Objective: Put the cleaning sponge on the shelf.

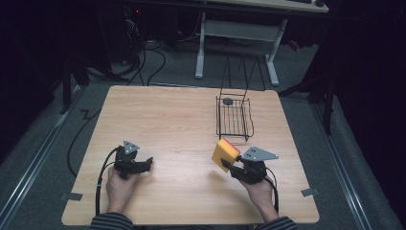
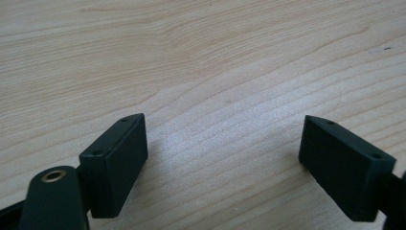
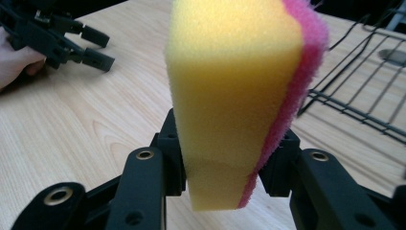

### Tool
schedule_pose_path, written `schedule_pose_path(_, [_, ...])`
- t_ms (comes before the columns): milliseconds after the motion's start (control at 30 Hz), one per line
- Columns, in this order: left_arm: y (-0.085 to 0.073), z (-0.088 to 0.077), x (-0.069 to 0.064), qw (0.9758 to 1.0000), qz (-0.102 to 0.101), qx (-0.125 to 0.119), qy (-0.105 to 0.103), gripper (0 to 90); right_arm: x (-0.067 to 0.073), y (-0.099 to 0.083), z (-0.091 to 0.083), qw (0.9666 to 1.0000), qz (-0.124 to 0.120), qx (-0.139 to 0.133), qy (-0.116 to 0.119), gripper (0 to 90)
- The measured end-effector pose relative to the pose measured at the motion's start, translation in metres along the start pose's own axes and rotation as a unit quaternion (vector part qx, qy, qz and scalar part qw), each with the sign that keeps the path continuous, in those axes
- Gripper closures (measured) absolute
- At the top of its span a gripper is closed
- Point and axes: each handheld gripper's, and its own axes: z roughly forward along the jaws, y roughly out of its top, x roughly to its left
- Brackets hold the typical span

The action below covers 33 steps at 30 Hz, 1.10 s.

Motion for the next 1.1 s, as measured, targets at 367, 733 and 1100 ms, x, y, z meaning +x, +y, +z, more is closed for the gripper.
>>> schedule_pose_path(367, [0.0,0.0,0.0,1.0,0.0,0.0,0.0,17.6,-0.012,0.012,-0.017,0.9997,0.0,-0.009,-0.023,61.0])
schedule_pose_path(733, [0.0,0.0,0.0,1.0,0.0,-0.001,0.0,17.6,-0.028,0.023,-0.016,0.9984,0.0,-0.01,-0.056,60.9])
schedule_pose_path(1100, [0.0,0.0,0.0,1.0,0.0,-0.001,0.0,17.6,-0.047,0.034,-0.012,0.9952,0.012,-0.019,-0.095,60.5])
